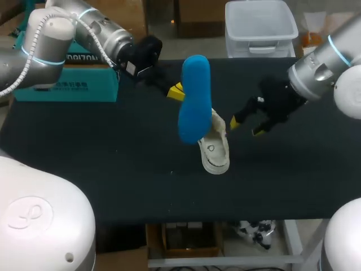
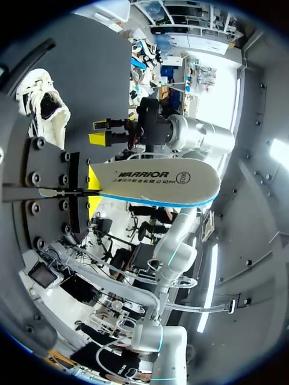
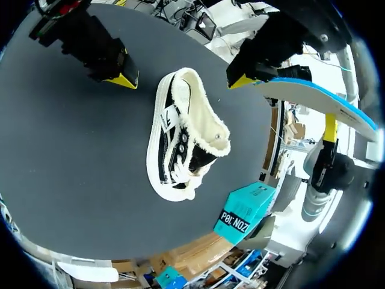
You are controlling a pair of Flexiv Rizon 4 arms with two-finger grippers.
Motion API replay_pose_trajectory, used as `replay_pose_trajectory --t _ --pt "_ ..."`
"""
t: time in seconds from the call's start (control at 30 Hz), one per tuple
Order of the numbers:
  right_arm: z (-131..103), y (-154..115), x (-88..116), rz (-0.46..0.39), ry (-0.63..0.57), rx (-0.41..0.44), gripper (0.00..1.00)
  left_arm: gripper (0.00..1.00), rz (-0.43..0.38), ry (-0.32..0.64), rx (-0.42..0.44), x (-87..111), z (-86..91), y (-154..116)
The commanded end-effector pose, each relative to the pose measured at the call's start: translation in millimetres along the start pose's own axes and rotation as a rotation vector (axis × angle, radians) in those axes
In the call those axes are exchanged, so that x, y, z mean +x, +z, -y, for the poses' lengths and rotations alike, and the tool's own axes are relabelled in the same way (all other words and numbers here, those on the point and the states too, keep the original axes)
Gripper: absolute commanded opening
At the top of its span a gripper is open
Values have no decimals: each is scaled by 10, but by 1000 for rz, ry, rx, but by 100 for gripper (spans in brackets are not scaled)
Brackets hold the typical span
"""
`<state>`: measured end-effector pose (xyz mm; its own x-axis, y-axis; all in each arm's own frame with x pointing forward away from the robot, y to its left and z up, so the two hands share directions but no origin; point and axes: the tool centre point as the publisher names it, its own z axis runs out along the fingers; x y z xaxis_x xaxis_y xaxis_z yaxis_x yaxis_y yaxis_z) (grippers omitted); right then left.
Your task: Open the shoe tongue, take the insole out of the shoe, put the insole back into the shoe, and pack the shoe into the shoebox
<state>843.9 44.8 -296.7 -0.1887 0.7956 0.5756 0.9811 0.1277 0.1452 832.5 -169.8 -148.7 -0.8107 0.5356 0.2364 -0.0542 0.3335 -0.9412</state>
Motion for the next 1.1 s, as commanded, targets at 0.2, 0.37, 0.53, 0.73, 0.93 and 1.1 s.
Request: replay_pose_trajectory --t 0.2,0.37,0.53,0.73,0.93,1.1 --pt "-30 -257 20 -95 342 218 100 0 -11 -13 11 -174 16 88" --pt "-30 -257 20 -95 342 218 100 0 -15 -9 -6 -211 -36 142" --pt "-51 -279 47 -206 541 264 100 0 -18 -9 -5 -229 -69 142" --pt "27 -241 146 -307 753 362 100 0 -17 7 -11 -198 -78 163" --pt "27 -241 146 -307 753 362 100 0 -16 45 -21 -159 -60 186" --pt "27 -241 146 -307 753 362 100 0 2 91 -46 -131 -31 253"
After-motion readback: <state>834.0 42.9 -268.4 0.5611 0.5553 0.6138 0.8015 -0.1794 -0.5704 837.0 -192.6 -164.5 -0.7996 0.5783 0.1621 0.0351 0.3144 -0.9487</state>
